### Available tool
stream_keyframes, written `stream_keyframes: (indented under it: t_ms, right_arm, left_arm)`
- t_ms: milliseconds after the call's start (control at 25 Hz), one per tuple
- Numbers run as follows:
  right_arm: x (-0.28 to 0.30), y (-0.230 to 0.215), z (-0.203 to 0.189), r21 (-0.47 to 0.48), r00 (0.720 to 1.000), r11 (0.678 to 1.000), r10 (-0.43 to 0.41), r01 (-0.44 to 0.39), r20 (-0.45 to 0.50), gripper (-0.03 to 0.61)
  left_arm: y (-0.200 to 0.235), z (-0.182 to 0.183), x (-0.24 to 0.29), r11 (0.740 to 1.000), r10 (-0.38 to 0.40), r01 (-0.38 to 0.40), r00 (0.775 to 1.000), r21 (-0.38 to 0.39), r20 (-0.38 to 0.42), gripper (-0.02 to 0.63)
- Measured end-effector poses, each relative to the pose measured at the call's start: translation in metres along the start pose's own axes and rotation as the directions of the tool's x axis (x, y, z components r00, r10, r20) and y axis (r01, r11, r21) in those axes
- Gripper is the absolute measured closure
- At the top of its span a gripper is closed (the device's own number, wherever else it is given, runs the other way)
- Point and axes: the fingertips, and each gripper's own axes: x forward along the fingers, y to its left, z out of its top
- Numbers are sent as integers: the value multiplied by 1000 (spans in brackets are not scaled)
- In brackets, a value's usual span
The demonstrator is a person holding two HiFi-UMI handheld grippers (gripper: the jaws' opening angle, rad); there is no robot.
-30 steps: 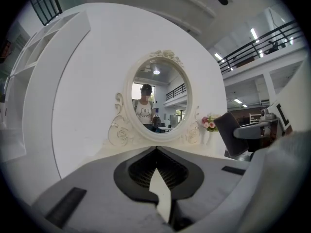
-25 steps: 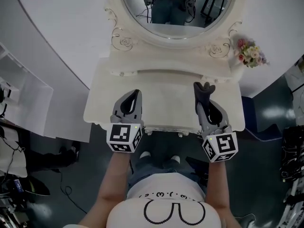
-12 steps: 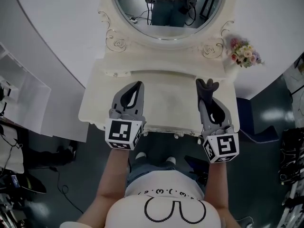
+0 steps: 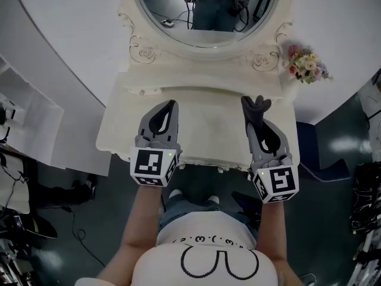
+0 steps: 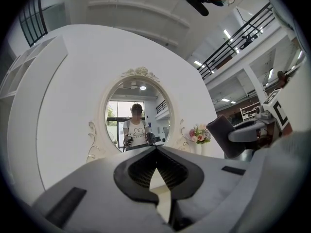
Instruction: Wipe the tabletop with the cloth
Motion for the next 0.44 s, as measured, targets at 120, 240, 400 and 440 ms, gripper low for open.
stream_keyframes:
  t_ms: [120, 240, 400, 440]
  right_arm:
    - [1, -5, -1, -5, 1000, 1000, 11, -11, -9, 497]
    - [1, -9, -3, -6, 1000, 1000, 21, -22, -19, 497]
    - [0, -15, -5, -8, 999, 999, 41, -41, -23, 499]
    - [-1, -17, -6, -8, 999, 999, 45, -45, -23, 499]
  left_arm:
    - [-4, 1, 4, 1000, 10, -10, 1000, 2, -1, 617]
    - [-9, 3, 8, 1000, 19, -19, 1000, 6, 1, 617]
    - [-22, 2, 12, 1000, 20, -20, 1000, 9, -1, 617]
    - [-25, 2, 13, 1000, 20, -20, 1000, 9, -1, 617]
